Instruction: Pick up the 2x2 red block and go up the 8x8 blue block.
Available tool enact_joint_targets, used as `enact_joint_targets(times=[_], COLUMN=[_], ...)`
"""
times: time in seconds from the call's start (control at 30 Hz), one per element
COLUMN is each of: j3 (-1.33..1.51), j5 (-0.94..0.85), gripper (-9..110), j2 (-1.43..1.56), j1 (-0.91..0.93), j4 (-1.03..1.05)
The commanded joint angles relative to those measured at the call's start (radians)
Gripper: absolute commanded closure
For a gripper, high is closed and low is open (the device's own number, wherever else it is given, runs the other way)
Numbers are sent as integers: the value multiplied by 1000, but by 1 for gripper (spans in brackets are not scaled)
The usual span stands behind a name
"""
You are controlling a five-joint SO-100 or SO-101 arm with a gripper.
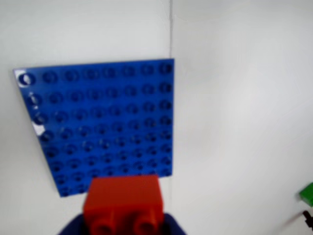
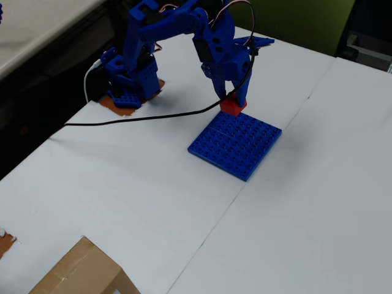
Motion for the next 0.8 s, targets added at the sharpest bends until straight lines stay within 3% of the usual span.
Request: enact_joint_targets(times=[0.0,0.77], j3=[-49,-61], j5=[-216,-202], gripper=[90,90], j2=[9,0], j1=[5,5], j4=[12,18])
